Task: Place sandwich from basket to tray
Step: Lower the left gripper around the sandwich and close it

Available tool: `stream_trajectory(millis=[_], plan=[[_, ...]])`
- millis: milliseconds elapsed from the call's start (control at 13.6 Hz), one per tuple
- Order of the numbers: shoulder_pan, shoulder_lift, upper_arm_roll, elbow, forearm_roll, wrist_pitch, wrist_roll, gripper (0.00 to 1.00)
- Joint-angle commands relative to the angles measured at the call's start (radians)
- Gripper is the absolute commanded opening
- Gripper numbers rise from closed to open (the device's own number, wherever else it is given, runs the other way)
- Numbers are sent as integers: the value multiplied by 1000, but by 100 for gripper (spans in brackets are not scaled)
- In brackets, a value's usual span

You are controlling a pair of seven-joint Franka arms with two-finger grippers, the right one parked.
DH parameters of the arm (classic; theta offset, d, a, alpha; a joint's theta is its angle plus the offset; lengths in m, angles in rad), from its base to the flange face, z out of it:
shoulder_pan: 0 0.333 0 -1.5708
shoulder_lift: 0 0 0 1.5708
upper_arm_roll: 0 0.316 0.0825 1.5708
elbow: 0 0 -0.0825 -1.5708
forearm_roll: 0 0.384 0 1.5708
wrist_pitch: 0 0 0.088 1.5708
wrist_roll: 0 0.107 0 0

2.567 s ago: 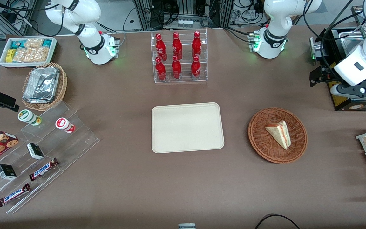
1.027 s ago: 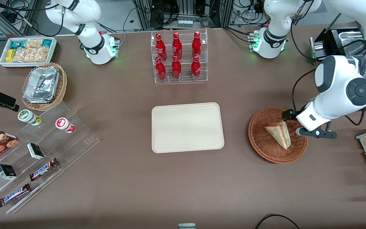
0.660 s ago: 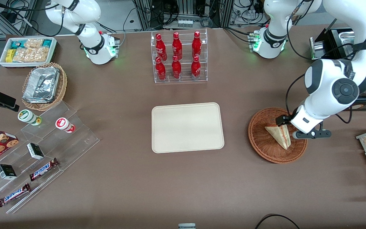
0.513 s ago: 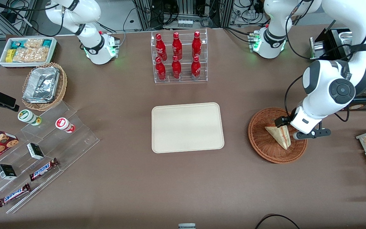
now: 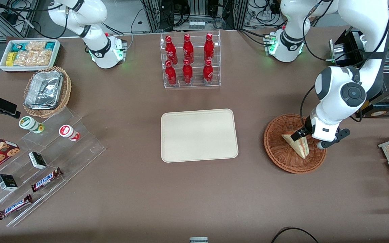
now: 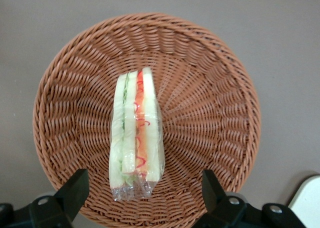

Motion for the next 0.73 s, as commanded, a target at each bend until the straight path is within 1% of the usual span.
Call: stream_trajectory(millis=[0, 367, 660], plan=[[2, 19, 4, -11, 14, 22, -64, 100], [9, 78, 5, -11, 29, 70, -68, 100], [9, 125, 5, -11, 29, 113, -119, 100]])
